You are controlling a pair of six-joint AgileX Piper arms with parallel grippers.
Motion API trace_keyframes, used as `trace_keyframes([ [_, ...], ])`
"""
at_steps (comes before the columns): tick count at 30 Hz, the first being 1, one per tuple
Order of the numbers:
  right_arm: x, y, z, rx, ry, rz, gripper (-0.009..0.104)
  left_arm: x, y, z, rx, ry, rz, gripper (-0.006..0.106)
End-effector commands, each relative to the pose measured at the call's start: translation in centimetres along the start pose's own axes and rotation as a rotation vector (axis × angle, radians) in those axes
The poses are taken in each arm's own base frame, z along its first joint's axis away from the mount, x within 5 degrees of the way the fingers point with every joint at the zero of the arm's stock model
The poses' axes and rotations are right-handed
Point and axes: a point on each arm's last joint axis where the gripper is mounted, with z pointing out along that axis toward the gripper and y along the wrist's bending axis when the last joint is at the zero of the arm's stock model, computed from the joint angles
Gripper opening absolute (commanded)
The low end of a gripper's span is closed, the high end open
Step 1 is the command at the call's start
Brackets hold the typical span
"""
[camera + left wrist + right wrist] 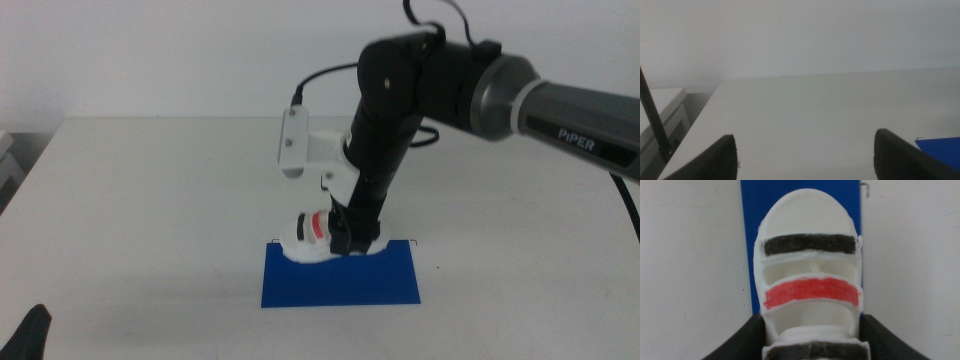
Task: Use one arm to grab the shoe from the table and place it on the mat.
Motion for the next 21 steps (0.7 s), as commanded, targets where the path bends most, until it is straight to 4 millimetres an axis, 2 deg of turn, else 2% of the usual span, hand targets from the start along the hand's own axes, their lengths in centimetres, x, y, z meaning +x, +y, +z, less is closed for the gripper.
trace_keyframes([
  [1,-0.1,-0.2,-2.2,0.077,-0.078,0.007,-0.004,-0.6,0.0,-0.1,-0.001,-0.088,-0.014,0.094],
  [12,1.7,0.1,1.8,0.103,-0.079,0.023,-0.004,-0.6,0.0,-0.1,-0.001,-0.088,-0.014,0.094],
  [21,2.0,0.1,3.7,0.071,-0.049,0.019,-0.004,-0.6,0.0,-0.1,-0.001,-0.088,-0.014,0.094],
])
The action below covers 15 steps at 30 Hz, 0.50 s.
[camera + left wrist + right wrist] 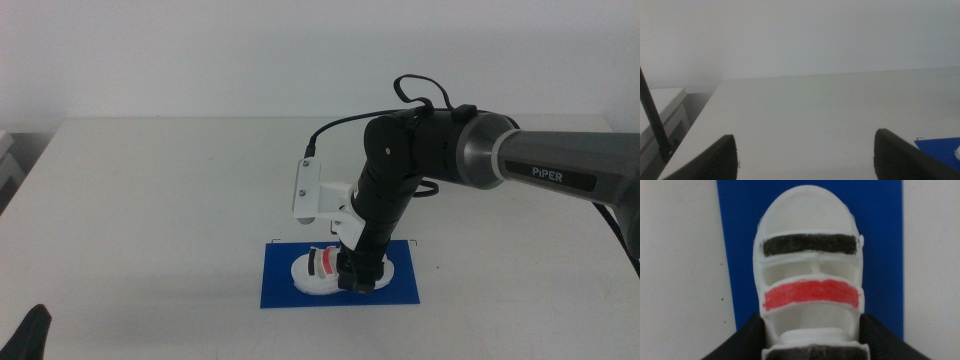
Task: Use one arm to grab the shoe from the table and place it on the mat.
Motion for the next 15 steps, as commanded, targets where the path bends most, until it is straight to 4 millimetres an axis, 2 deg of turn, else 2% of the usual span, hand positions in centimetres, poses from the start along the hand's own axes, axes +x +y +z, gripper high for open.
trace_keyframes([
  [1,-0.7,-0.6,-2.9,0.073,-0.067,-0.015,-0.004,-0.6,0.0,-0.1,-0.001,-0.088,-0.014,0.094],
  [3,-0.7,-0.6,-2.9,0.073,-0.067,-0.009,-0.004,-0.6,0.0,-0.1,-0.001,-0.088,-0.014,0.094],
  [4,-0.7,-0.6,-2.9,0.072,-0.068,-0.002,0.004,-0.6,0.0,-0.1,-0.001,-0.088,-0.014,0.094],
  [5,-0.8,-0.7,-2.9,0.083,-0.075,-0.002,0.059,-0.6,0.0,-0.1,-0.001,-0.088,-0.014,0.094],
  [6,-0.9,-0.8,-3.0,0.092,-0.082,-0.001,0.066,-0.6,0.0,-0.1,-0.001,-0.088,-0.014,0.094],
  [8,-1.1,-0.7,-3.6,0.103,-0.106,0.013,0.077,-0.6,0.0,-0.1,-0.001,-0.088,-0.014,0.094],
  [10,-1.3,-0.7,-4.7,0.116,-0.140,0.048,0.083,-0.6,0.0,-0.1,-0.001,-0.088,-0.014,0.094],
  [15,-1.2,-0.7,-10.0,0.175,-0.256,0.237,0.085,-0.6,0.0,-0.1,-0.001,-0.088,-0.014,0.094],
])
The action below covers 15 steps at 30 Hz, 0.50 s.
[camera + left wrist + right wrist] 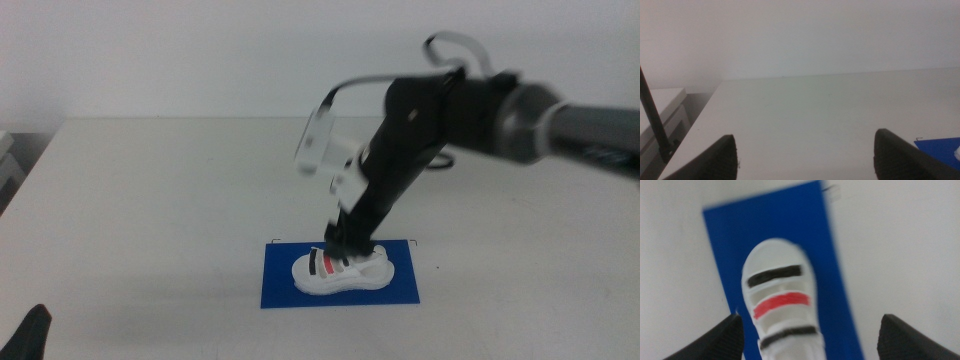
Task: Use one arm to grab the shoe from the table and place it on the mat.
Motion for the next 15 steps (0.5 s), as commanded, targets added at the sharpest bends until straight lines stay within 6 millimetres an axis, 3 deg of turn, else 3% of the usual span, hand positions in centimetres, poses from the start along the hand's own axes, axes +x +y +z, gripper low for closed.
trace_keyframes([
  [1,-1.2,-0.6,-6.5,0.111,-0.149,0.117,0.084,-0.6,0.0,-0.1,-0.001,-0.088,-0.014,0.094],
  [5,0.0,0.0,-12.1,0.217,-0.282,0.285,0.080,-0.6,0.0,-0.1,-0.001,-0.088,-0.014,0.094],
  [8,2.2,0.5,-15.3,0.316,-0.388,0.388,0.077,-0.6,0.0,-0.1,-0.001,-0.088,-0.014,0.094],
  [15,9.0,3.9,-19.6,0.487,-0.573,0.566,0.071,-0.6,0.0,-0.1,-0.001,-0.088,-0.014,0.094],
])
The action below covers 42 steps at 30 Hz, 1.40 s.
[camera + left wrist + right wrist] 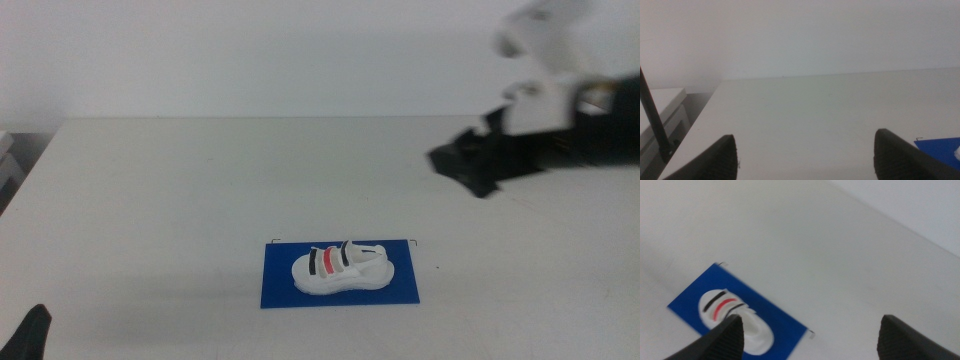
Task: Use one arm to grab the shoe from the table and place it on the mat.
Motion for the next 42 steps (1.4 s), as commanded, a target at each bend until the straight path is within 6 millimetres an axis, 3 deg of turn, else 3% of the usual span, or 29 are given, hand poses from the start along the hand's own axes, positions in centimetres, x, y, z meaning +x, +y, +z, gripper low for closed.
trace_keyframes([
  [1,0.0,-0.9,-3.8,0.090,-0.196,0.054,0.071,-0.6,0.0,-0.1,-0.001,-0.088,-0.014,0.094],
  [8,6.2,-0.9,-8.4,0.216,-0.352,0.118,0.071,-0.6,0.0,-0.1,-0.001,-0.088,-0.014,0.094],
  [20,15.7,0.6,-11.6,0.322,-0.559,0.178,0.071,-0.6,0.0,-0.1,-0.001,-0.088,-0.014,0.094],
  [29,18.5,1.9,-13.8,0.353,-0.720,0.149,0.071,-0.6,0.0,-0.1,-0.001,-0.088,-0.014,0.094],
  [42,22.3,2.4,-12.0,0.341,-0.726,0.179,0.071,-0.6,0.0,-0.1,-0.001,-0.088,-0.014,0.094],
])
